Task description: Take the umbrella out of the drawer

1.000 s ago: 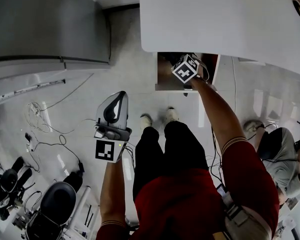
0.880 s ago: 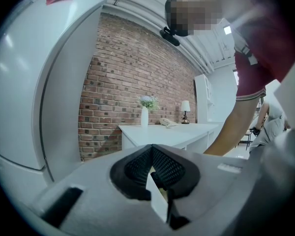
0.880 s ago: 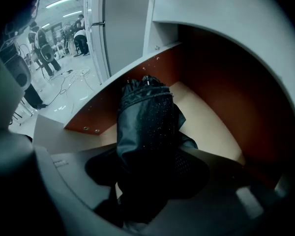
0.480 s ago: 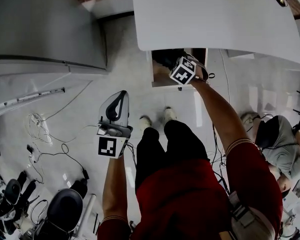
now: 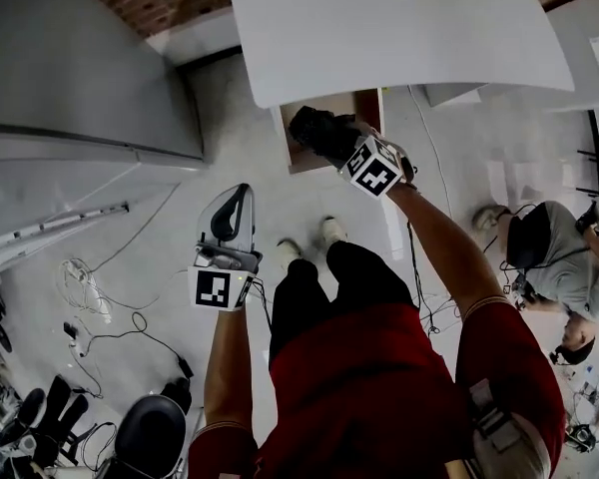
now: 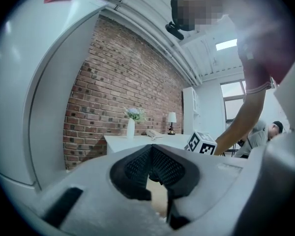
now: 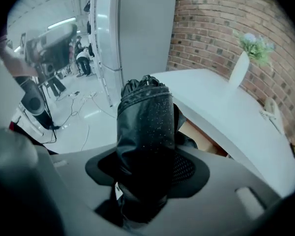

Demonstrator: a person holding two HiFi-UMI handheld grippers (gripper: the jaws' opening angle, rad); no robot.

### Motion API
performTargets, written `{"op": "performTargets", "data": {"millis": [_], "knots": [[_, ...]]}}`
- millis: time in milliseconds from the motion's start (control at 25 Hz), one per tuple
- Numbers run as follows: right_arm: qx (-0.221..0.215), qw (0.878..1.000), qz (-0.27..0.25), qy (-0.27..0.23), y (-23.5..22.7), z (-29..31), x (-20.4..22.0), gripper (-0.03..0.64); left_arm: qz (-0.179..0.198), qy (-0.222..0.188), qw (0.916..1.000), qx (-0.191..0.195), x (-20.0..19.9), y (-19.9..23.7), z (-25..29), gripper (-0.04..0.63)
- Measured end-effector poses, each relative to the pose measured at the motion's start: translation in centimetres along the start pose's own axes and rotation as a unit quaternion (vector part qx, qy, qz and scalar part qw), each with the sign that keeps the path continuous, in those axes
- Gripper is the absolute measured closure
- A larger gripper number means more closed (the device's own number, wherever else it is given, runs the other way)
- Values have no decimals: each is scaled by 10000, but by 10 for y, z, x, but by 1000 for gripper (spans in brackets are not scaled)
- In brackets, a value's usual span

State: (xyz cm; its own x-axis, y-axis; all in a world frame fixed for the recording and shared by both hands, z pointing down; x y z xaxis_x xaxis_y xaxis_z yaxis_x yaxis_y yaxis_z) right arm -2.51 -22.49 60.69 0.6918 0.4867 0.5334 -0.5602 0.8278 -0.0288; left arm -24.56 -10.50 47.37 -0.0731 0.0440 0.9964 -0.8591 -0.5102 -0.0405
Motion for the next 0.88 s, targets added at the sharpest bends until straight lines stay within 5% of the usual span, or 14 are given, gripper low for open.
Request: {"op": "performTargets", "data": {"millis": [280,600,880], "knots": [[-158,9894,749,-1234,24,-91,-21,362,226,-89,9995,211,-28,-9,-1,594],[-372,9504,1399,-2754,53,-196,-27,360,396,-400,9976,410,-74,-43,-8,594],[-443,9267,1447,-3439,76,-249,-24,360,492,-536,9959,541,-104,-63,-17,594]]}}
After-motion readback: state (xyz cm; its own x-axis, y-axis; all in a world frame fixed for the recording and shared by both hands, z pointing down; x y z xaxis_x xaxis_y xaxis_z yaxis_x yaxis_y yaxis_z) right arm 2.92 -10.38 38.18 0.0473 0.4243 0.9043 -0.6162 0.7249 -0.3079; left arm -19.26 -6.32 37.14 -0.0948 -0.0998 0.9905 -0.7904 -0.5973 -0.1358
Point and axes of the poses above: the fingertips, and each gripper's own axes: z forward along the fingers, y to its left, x out of its underside, the point moved 7 cm from there along -z, backward along the fingers, and after that the axes turned 9 degrees about z, right-handed, at the moved point
